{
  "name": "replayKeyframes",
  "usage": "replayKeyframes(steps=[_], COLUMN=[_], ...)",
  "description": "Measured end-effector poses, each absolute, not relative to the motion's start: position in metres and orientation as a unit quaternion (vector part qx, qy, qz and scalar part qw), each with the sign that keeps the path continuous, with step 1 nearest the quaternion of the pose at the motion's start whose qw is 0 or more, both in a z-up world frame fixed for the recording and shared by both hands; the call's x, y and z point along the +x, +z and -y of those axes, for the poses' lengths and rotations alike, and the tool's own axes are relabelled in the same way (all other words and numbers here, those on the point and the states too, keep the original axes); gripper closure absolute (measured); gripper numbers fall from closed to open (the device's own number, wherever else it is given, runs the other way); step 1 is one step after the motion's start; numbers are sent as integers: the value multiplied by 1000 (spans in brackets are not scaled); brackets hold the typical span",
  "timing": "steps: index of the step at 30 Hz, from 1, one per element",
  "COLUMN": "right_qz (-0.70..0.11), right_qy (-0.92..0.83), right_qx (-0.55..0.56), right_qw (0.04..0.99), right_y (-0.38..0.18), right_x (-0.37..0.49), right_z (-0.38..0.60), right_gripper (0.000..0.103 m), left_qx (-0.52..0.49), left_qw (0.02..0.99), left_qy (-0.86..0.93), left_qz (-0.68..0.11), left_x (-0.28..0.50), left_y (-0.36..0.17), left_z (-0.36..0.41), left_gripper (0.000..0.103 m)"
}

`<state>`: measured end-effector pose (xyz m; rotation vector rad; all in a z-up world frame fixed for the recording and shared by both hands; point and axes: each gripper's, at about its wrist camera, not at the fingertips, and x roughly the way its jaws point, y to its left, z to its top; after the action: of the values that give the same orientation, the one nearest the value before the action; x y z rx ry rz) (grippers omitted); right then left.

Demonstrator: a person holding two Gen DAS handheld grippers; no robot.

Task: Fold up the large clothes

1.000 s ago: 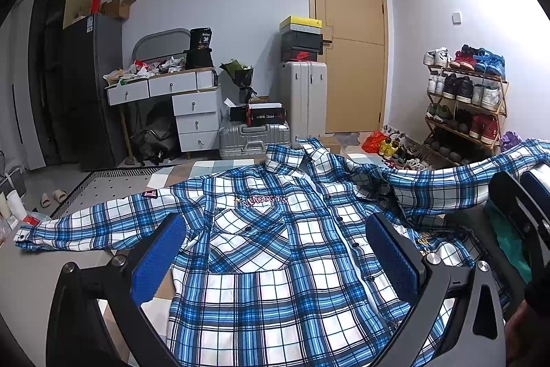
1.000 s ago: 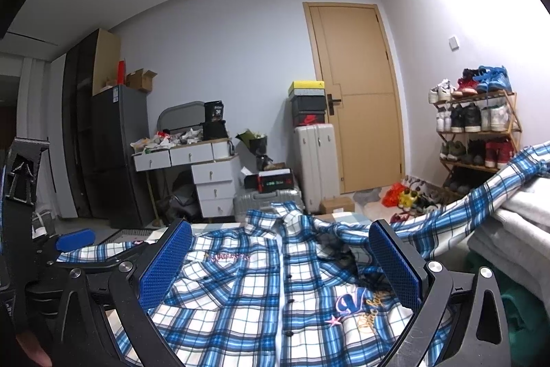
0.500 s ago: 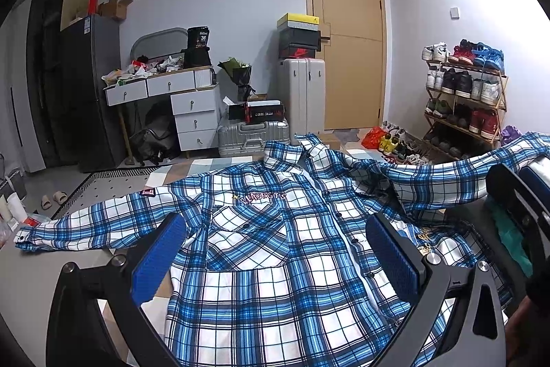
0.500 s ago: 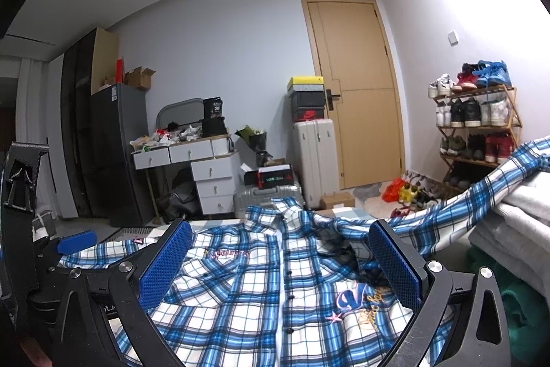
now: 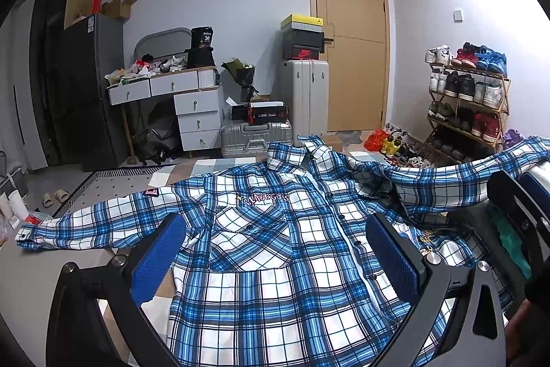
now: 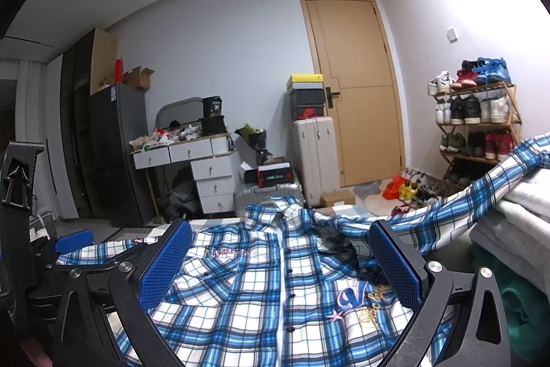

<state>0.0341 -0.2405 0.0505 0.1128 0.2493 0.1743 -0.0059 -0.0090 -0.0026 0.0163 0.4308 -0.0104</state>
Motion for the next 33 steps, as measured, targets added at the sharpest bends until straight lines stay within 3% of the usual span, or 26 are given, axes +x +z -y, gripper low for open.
replayKeyframes(steps=[23,28,33], right_qz=[-135,-177,-243], right_qy=[77,56,-29], right_qx=[59,92,114], right_qw=[986,978,963], right_y=[47,58,91], right_x=[39,58,84], right_z=[243,285,388], right_gripper=[0,0,0], left_qx=[8,1,2], left_qw=[975,971,969], left_qy=[-7,-12,-29], left_qz=[-220,-237,-247], left_x=[-4,0,-3], left_y=[-7,-10,-9], left_z=[9,6,8], left_gripper=[1,1,1])
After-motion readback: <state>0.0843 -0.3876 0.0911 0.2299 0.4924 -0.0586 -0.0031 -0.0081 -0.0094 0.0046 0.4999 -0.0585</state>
